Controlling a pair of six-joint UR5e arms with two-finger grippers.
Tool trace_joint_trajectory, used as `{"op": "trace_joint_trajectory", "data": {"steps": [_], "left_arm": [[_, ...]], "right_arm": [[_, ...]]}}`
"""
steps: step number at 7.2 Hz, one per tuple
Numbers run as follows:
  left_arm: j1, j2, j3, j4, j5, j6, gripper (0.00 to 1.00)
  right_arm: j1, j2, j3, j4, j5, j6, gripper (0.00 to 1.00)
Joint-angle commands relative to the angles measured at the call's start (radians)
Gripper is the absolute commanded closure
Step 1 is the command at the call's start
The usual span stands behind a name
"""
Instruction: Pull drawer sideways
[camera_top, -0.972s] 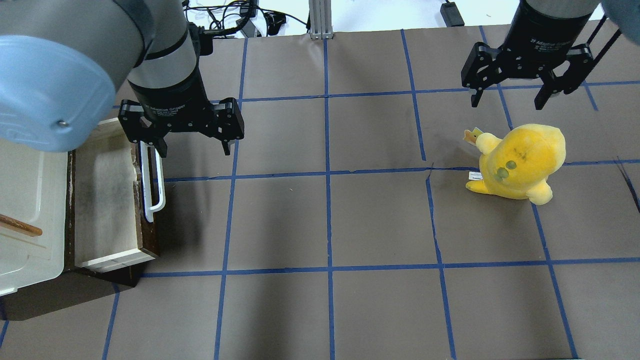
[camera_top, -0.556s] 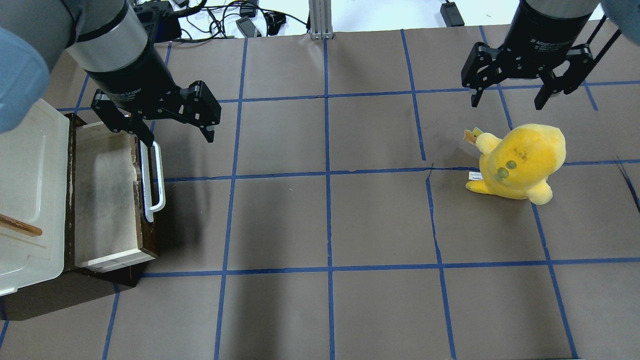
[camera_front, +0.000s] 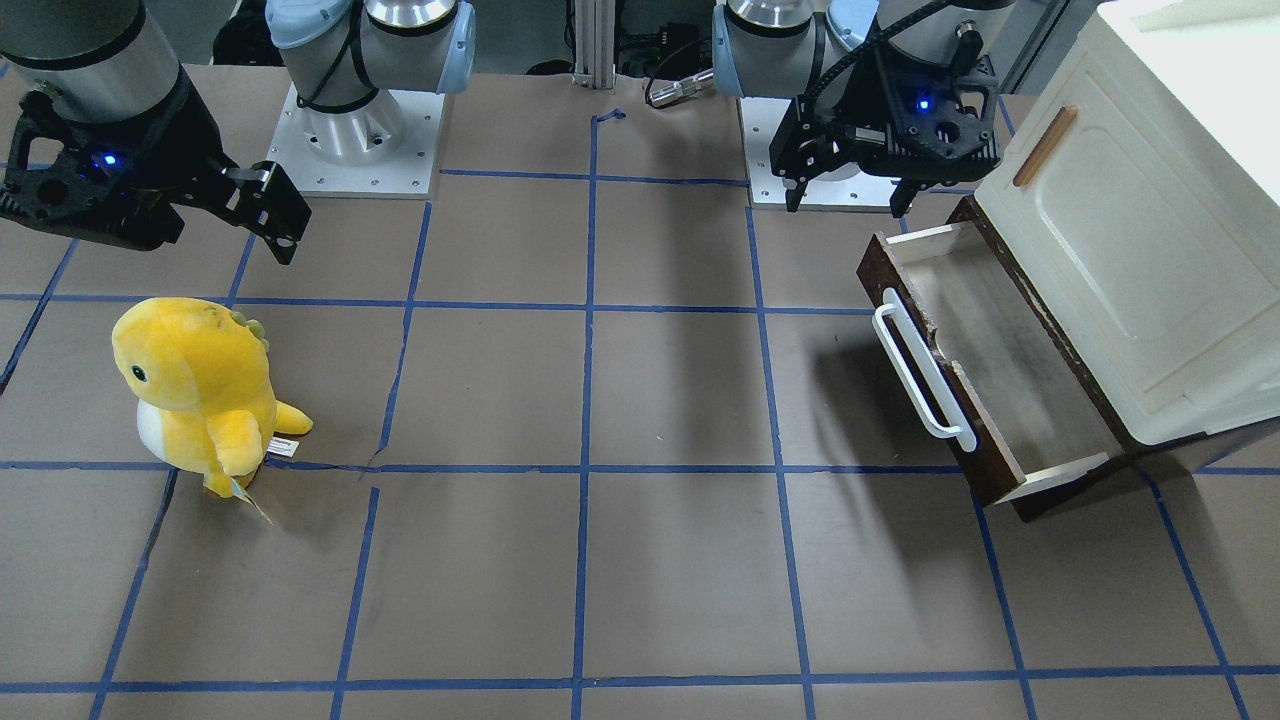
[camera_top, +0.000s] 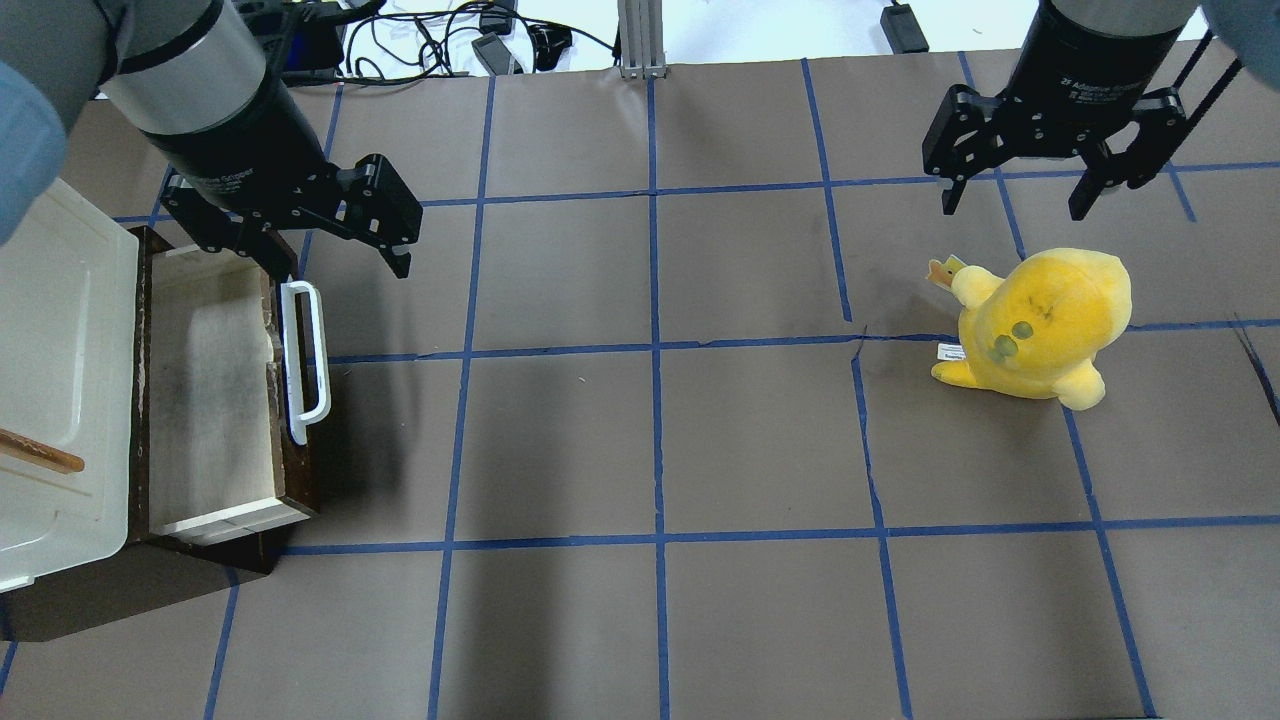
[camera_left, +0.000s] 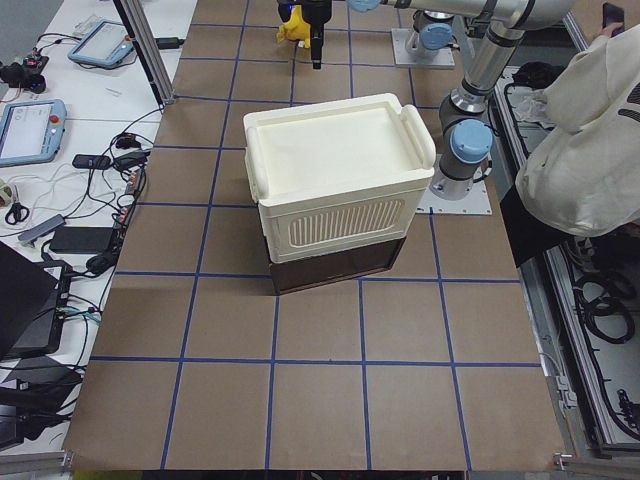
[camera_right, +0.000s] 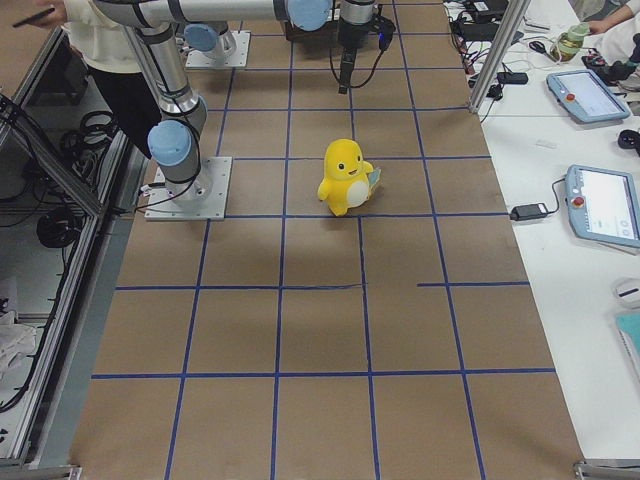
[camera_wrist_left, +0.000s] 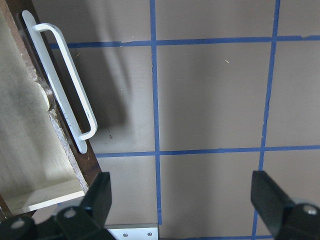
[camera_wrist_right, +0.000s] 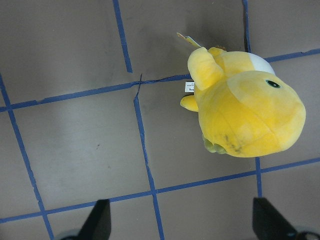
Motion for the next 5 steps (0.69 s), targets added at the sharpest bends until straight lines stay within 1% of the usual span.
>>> {"op": "trace_joint_trajectory", "data": {"steps": [1,2,3,5], "left_arm": [[0.000,0.001,-0.012,0.057,0.000,0.000,0.00],[0.000,0.001,-0.014,0.065,0.002,0.000,0.00],[0.000,-0.002,-0.018,0.100,0.002,0.003,0.00],[0.000,-0.002,-0.017,0.104,0.003,0.000,0.00]], "right_arm": [[0.000,0.000,0.000,-0.001,0.000,0.000,0.00],[-0.002,0.000,0.000,-0.001,0.000,0.000,0.00],[0.000,0.000,0.000,0.001,0.000,0.000,0.00],[0.000,0.000,0.000,-0.001,0.000,0.000,0.00]]}}
